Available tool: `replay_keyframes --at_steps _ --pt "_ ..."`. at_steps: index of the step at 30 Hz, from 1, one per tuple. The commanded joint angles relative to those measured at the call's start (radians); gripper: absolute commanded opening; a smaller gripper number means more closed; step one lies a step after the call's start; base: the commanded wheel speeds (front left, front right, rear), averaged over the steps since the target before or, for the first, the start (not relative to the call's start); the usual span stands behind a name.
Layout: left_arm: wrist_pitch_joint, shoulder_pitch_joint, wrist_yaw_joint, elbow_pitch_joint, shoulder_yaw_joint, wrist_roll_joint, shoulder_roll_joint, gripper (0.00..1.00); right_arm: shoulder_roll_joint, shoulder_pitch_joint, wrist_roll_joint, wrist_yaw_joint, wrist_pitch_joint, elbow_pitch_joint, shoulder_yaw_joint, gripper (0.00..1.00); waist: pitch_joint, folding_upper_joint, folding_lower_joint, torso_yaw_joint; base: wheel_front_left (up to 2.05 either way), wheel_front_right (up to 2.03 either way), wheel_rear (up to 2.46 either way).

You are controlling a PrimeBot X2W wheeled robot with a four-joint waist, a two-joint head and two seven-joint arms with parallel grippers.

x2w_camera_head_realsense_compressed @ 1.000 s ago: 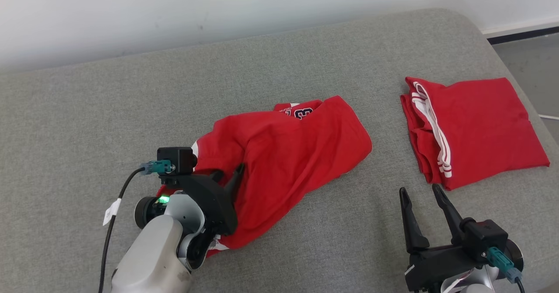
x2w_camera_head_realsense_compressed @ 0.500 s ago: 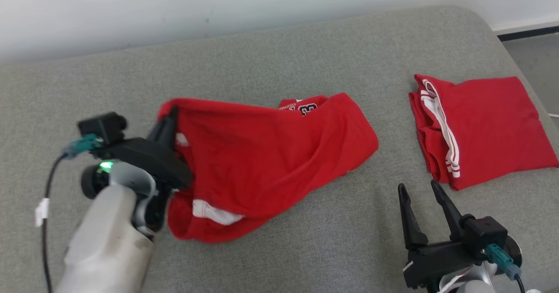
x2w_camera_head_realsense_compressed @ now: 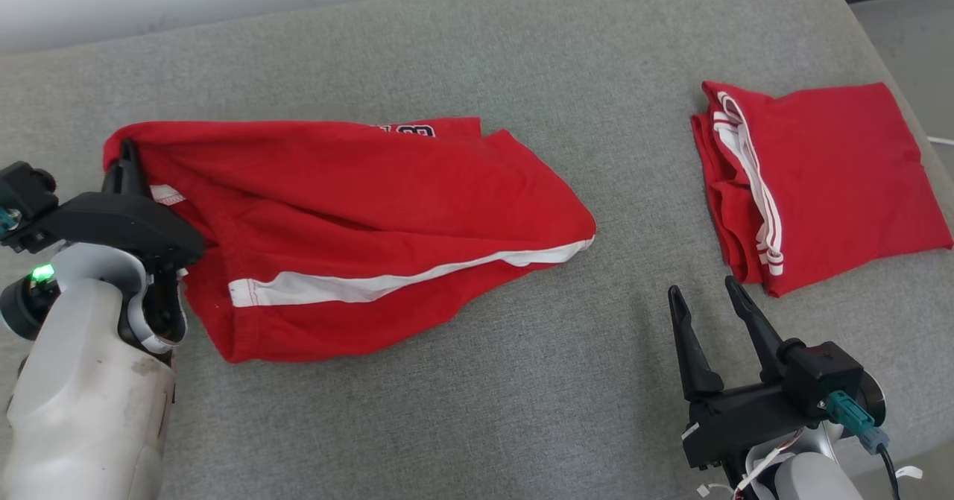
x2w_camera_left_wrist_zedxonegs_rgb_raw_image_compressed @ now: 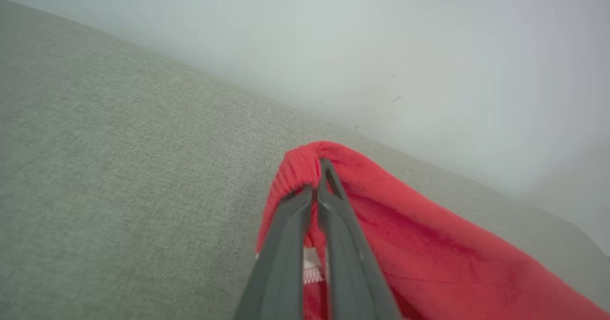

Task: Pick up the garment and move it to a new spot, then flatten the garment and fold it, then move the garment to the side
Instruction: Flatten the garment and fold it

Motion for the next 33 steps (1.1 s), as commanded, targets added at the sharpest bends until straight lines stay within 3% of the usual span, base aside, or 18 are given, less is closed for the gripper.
replay_keyframes --at_steps 1,6,7,8,17,24,29,33 --pt "-0.014 -0.013 0.015 0.012 0.008 0.001 0.005 0.0 -0.003 -0.007 -0.001 -0.003 -0.001 -0.006 0.002 1.0 0.021 -0.0001 -0.0001 -0.014 0.0 0.0 0.0" --pt "-0.041 -0.03 0.021 0.042 0.004 0.019 0.001 0.0 -0.011 -0.011 0.003 -0.003 0.002 -0.008 0.001 1.0 0.028 -0.0001 -0.0001 -0.012 0.0 0.0 0.0" --pt "-0.045 -0.032 0.024 0.046 0.002 0.026 0.003 0.28 -0.011 -0.01 0.003 -0.003 0.003 -0.007 0.001 1.0 0.026 -0.0001 -0.0001 -0.009 0.0 0.0 0.0" --pt "-0.052 -0.032 0.029 0.048 -0.002 0.034 0.005 1.0 -0.012 -0.01 0.003 -0.003 0.005 -0.006 0.001 1.0 0.022 -0.0001 -0.0001 -0.006 0.0 0.0 0.0" --pt "-0.064 0.054 -0.032 0.066 -0.042 0.072 -0.024 1.0 -0.026 0.023 0.01 -0.003 0.013 0.003 0.005 1.0 -0.059 -0.0001 -0.0001 0.036 0.0 0.0 0.0" --pt "-0.066 0.175 -0.084 0.004 -0.06 0.086 -0.049 1.0 -0.042 0.063 0.019 -0.003 0.027 -0.005 -0.023 1.0 -0.131 -0.0001 -0.0001 0.085 0.0 0.0 0.0" --pt "-0.065 0.286 -0.088 -0.164 -0.031 0.142 -0.067 1.0 -0.051 0.083 0.021 -0.003 0.026 -0.014 -0.046 1.0 -0.168 -0.0001 -0.0001 0.11 0.0 0.0 0.0" --pt "-0.065 0.427 -0.087 -0.389 0.017 0.238 -0.085 1.0 -0.066 0.086 0.013 -0.003 0.009 -0.022 -0.049 1.0 -0.195 -0.0001 -0.0001 0.128 0.0 0.0 0.0"
